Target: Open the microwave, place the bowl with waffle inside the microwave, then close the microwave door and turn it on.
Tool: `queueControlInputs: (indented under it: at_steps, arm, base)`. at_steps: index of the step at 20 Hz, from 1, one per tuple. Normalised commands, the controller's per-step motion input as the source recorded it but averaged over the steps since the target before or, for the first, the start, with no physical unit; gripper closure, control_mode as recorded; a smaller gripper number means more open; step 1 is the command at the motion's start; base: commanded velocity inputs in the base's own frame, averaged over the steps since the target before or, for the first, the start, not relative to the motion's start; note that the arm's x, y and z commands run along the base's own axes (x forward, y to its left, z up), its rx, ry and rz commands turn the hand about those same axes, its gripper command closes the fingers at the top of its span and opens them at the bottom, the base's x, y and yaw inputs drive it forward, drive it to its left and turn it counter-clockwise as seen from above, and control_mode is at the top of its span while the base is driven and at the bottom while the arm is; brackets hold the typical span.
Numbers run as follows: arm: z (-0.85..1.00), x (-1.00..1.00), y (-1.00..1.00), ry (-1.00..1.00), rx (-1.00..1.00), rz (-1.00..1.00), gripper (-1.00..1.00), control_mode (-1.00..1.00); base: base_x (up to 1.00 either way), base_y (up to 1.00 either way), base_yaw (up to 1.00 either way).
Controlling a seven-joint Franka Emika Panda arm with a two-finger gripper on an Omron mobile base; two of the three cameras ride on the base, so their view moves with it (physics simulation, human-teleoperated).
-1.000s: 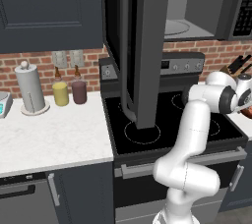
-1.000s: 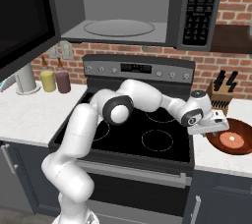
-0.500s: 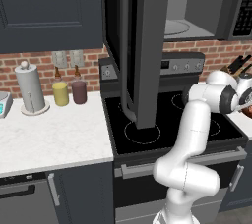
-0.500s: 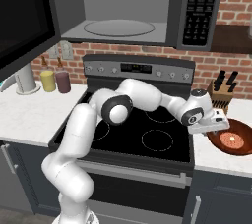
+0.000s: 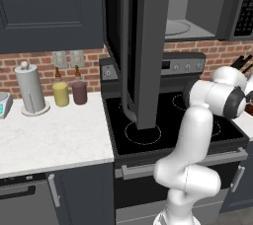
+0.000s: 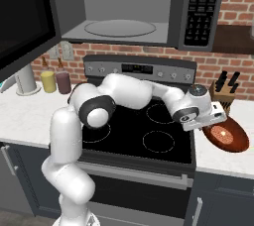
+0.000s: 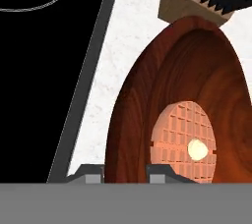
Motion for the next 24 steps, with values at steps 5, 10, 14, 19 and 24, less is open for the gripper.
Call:
queueControlInputs:
  at_steps: [5,10,14,19,24]
  arm:
    - [0.76,-0.40,0.44,-0.13,-0.06,0.46,1.00,-1.00]
    - [0.81,-0.46,0.44,-0.12,-0.11,0.48,1.00,-1.00]
    - [0.93,-0.71,0.41,-0.02,-0.13,0.45,1.00,-1.00]
    - [0.98,-0.79,0.43,0.00,-0.13,0.42,1.00,-1.00]
    - [0.99,-0.92,0.46,0.00,-0.14,0.34,1.00,-1.00]
  base:
    - [0.00,0.00,0.00]
    - [0.00,0.00,0.00]
    - [0.00,0.00,0.00]
    - [0.00,0.00,0.00]
    - [0.00,0.00,0.00]
